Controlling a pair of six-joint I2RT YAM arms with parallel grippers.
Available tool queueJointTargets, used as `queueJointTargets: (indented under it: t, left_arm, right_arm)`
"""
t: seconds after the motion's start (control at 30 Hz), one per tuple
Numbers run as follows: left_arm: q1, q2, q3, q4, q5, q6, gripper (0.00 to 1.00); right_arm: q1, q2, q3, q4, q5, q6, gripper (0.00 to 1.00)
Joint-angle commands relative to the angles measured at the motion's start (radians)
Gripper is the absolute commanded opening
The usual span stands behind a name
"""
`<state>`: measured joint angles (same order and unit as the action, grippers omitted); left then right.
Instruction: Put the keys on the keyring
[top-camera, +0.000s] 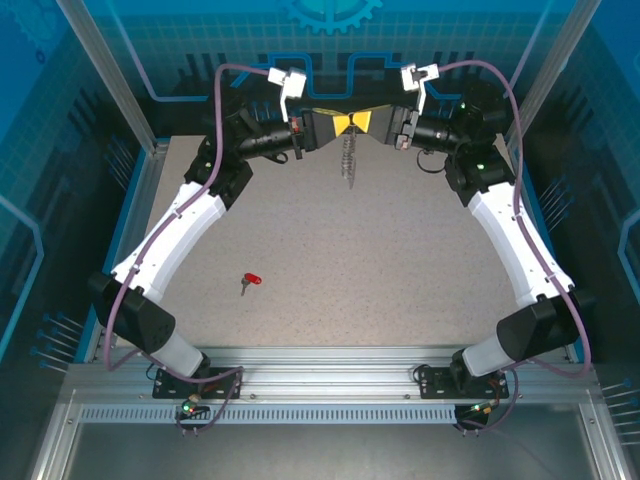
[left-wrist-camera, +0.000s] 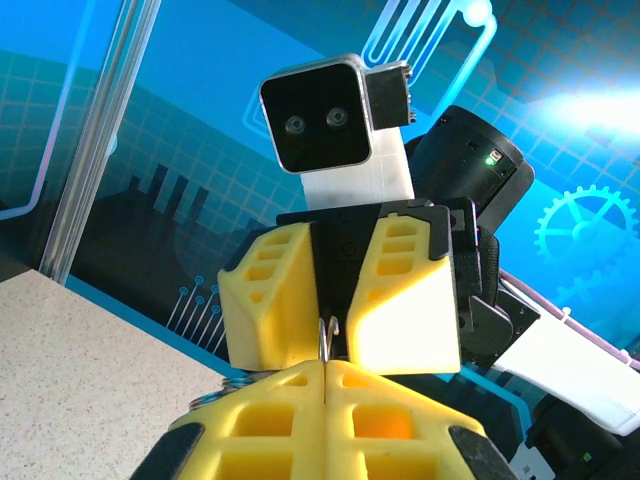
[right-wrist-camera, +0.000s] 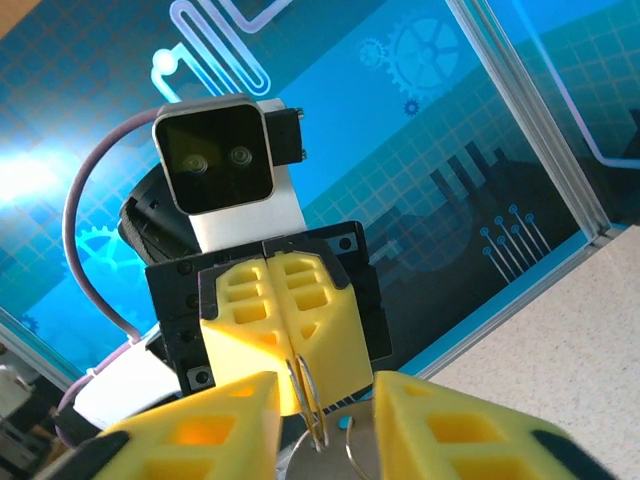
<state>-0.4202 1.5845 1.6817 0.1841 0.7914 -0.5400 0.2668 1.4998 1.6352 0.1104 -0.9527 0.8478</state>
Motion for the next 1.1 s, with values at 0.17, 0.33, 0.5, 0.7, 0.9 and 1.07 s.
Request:
queueJointTargets:
  t: [0.17,0.33,0.5,0.7,0.9,1.07]
  left_arm:
    - [-0.005,0.005,0.054,0.019,0.006,0.021,0.00]
    - [-0.003,-0.011,0.063,-0.020,-0.049,0.064,0.29]
    - [0.008,-0.036,0.072,-0.047,-0.105,0.106,0.99]
    - [0.025,-0.111,-0.043,0.093,-0.336,0.030,0.99]
    - [0.039,-0.212,-0.172,0.236,-0.525,-0.001,0.99]
    - [0.052,-0.189,-0.071,0.116,-0.428,0.083,0.99]
  right_arm:
    - [0.010,0.016,0.066,-0.054,-0.040,-0.050,0.00]
    - [-0.005,0.016,0.080,-0.098,-0.041,-0.083,0.00]
    - [-0.026,0.009,0.090,-0.129,-0.026,-0.109,0.00]
    - [-0.039,-0.013,0.091,-0.184,0.003,-0.166,0.00]
    - [-0.047,-0.025,0.091,-0.197,0.023,-0.194,0.00]
    - [-0.056,-0.012,0.091,-0.148,0.023,-0.178,0.00]
